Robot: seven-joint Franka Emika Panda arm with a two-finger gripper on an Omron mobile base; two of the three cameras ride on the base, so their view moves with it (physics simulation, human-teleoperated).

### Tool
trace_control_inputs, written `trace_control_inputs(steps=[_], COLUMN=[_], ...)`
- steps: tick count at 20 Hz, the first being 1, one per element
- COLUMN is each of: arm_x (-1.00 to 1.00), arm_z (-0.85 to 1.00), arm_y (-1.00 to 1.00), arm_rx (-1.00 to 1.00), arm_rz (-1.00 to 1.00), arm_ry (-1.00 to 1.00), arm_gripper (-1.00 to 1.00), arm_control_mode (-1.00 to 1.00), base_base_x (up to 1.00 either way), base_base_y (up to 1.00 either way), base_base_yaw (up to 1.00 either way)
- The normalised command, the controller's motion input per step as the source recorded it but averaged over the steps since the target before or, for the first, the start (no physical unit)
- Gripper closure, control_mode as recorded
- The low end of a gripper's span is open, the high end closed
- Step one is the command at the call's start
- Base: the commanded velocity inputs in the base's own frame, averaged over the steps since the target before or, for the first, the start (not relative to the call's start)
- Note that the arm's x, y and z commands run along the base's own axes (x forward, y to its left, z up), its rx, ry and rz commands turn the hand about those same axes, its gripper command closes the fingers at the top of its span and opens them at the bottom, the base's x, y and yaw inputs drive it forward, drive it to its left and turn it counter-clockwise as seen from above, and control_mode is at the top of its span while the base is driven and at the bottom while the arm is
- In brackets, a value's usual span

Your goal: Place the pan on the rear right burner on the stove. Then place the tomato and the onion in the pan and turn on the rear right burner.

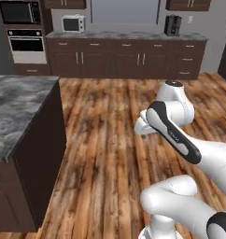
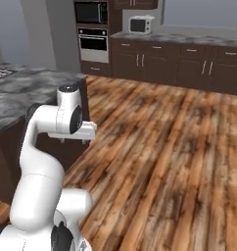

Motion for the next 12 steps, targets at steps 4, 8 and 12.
trace_control_inputs(steps=[4,8,12], arm_x=[0.00,0.00,0.00], arm_z=[0.00,0.00,0.00], arm_y=[0.00,0.00,0.00], arm_rx=[0.00,0.00,0.00], arm_rz=[0.00,0.00,0.00], arm_ry=[0.00,0.00,0.00], arm_gripper=[-1.00,-1.00,-1.00], arm_control_mode=[1.00,1.00,1.00], base_base_x=[-0.16,-0.36,-0.81], base_base_y=[1.00,1.00,1.00], base_base_yaw=[-0.52,-0.44,-0.27])
